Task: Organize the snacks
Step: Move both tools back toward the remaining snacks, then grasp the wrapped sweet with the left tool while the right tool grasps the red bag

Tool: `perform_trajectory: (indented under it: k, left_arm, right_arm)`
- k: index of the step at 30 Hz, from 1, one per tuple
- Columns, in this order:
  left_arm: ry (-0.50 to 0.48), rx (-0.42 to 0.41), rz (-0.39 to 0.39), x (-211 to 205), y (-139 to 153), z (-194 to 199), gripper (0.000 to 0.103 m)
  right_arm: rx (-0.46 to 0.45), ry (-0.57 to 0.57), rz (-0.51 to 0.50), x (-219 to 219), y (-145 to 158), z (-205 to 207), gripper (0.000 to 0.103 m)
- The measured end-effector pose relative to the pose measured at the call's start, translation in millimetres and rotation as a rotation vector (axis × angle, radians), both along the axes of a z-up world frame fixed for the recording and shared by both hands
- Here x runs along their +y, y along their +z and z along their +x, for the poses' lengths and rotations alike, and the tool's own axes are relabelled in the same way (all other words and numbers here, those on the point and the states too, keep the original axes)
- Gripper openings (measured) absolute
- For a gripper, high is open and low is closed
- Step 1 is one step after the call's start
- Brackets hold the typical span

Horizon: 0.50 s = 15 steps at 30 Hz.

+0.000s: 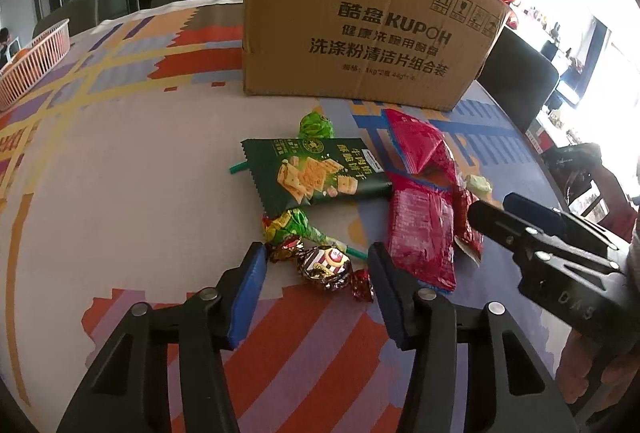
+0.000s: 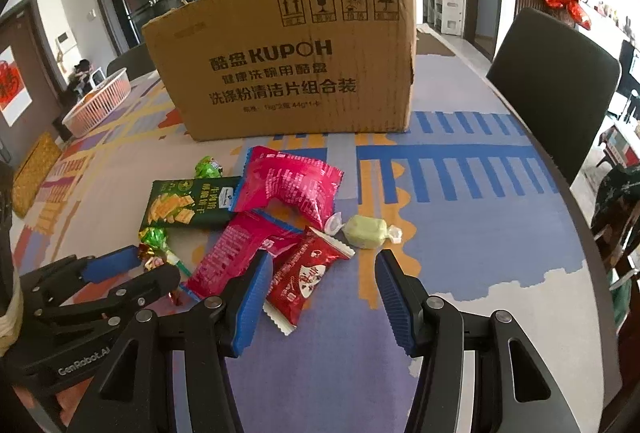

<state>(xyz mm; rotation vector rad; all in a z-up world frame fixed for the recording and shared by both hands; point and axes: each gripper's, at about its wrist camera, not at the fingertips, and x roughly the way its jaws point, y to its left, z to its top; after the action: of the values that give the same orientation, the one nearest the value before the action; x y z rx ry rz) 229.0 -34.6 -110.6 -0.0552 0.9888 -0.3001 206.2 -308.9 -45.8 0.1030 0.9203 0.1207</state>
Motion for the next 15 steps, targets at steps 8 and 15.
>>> perform_trajectory:
  k: [8, 15]
  left_arm:
    - [-0.011, -0.010, 0.018, -0.3, -0.7, -2.7, 0.045]
    - [-0.005, -0.006, 0.024, 0.5, -1.8, -0.8, 0.039]
  right_arm:
    - [0.018, -0.004, -0.005, -0.4, -8.6, 6.1, 0.055]
    - [0.010, -0.006, -0.049, 0.7, -8.7, 4.2, 0.054]
